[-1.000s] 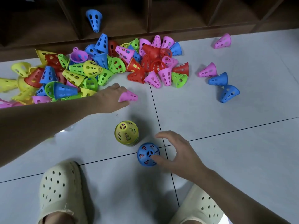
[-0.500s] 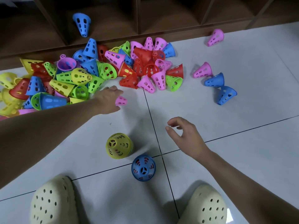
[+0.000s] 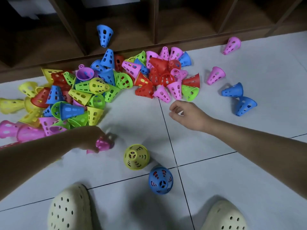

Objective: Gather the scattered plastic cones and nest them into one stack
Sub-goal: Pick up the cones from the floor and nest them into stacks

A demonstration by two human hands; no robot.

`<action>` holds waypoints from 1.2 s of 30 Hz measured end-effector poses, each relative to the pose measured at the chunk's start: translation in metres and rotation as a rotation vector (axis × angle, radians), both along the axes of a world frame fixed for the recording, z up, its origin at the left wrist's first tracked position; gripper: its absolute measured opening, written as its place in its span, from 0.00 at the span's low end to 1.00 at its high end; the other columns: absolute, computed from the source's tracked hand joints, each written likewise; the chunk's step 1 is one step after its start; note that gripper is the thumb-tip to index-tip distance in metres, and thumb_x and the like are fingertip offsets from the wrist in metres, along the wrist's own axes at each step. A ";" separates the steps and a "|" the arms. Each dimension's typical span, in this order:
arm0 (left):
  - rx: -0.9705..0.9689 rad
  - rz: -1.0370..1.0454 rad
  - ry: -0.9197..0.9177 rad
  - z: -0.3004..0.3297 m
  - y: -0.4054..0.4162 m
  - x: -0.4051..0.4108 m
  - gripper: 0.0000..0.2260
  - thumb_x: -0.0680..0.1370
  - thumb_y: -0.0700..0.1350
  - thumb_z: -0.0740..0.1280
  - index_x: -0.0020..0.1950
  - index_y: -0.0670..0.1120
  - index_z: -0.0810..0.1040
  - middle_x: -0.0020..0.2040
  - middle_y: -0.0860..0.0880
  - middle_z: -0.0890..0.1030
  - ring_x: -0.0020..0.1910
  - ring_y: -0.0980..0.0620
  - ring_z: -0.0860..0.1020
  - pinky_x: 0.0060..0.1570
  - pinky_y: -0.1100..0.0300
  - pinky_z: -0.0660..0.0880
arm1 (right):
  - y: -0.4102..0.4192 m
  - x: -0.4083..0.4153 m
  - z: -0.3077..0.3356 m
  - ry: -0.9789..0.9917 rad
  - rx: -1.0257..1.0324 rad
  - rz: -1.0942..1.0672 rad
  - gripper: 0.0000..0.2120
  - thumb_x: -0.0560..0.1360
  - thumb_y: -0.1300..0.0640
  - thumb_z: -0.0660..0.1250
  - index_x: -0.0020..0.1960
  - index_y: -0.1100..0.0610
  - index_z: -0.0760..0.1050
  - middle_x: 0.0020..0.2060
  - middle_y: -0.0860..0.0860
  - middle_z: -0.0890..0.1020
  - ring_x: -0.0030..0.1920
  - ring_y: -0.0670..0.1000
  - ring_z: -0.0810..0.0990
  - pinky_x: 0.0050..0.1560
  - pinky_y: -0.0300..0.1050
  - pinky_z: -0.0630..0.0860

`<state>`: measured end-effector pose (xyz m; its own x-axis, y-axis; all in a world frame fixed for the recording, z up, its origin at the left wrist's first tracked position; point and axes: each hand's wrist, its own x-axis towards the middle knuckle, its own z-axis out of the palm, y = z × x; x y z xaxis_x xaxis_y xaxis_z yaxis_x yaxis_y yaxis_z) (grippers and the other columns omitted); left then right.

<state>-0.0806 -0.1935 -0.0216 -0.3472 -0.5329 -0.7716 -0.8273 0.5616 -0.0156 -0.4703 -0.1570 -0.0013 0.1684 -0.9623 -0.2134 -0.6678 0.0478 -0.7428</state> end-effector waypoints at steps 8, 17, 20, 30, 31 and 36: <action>-0.077 0.455 0.494 0.015 0.035 0.013 0.29 0.66 0.75 0.68 0.57 0.57 0.79 0.43 0.59 0.82 0.40 0.61 0.78 0.41 0.63 0.75 | -0.069 0.017 0.017 0.214 -0.064 0.062 0.05 0.77 0.54 0.69 0.51 0.53 0.75 0.46 0.48 0.80 0.46 0.52 0.79 0.51 0.48 0.78; 0.045 1.022 1.457 0.120 0.083 -0.055 0.17 0.72 0.54 0.74 0.56 0.47 0.81 0.47 0.50 0.84 0.46 0.52 0.80 0.43 0.63 0.77 | -0.114 0.014 0.005 0.197 0.083 -0.200 0.13 0.76 0.56 0.72 0.57 0.60 0.77 0.50 0.56 0.81 0.53 0.54 0.79 0.58 0.48 0.77; 0.042 0.912 1.387 0.116 0.101 -0.063 0.17 0.72 0.56 0.74 0.55 0.49 0.79 0.48 0.50 0.83 0.48 0.51 0.81 0.46 0.60 0.77 | -0.119 0.022 -0.008 0.034 0.123 -0.336 0.15 0.75 0.58 0.73 0.60 0.60 0.76 0.56 0.55 0.82 0.57 0.54 0.80 0.63 0.49 0.76; 0.017 0.553 1.100 0.080 0.121 -0.062 0.21 0.72 0.57 0.75 0.62 0.57 0.74 0.59 0.59 0.81 0.58 0.55 0.80 0.54 0.62 0.76 | -0.082 0.068 -0.058 0.095 0.061 -0.277 0.31 0.73 0.58 0.71 0.74 0.56 0.64 0.63 0.55 0.73 0.61 0.56 0.75 0.62 0.49 0.74; 0.014 0.528 1.084 0.077 0.121 -0.063 0.22 0.72 0.57 0.75 0.63 0.58 0.73 0.60 0.60 0.81 0.58 0.57 0.80 0.55 0.61 0.76 | -0.083 0.069 -0.060 0.098 0.055 -0.284 0.31 0.73 0.59 0.71 0.73 0.56 0.65 0.63 0.55 0.73 0.61 0.56 0.75 0.61 0.50 0.75; -0.146 0.360 0.979 0.067 0.121 -0.064 0.25 0.71 0.64 0.71 0.66 0.62 0.71 0.64 0.69 0.73 0.72 0.67 0.66 0.65 0.74 0.66 | -0.084 0.079 -0.065 -0.017 0.110 -0.350 0.25 0.69 0.59 0.75 0.60 0.53 0.65 0.51 0.54 0.80 0.46 0.53 0.81 0.43 0.47 0.77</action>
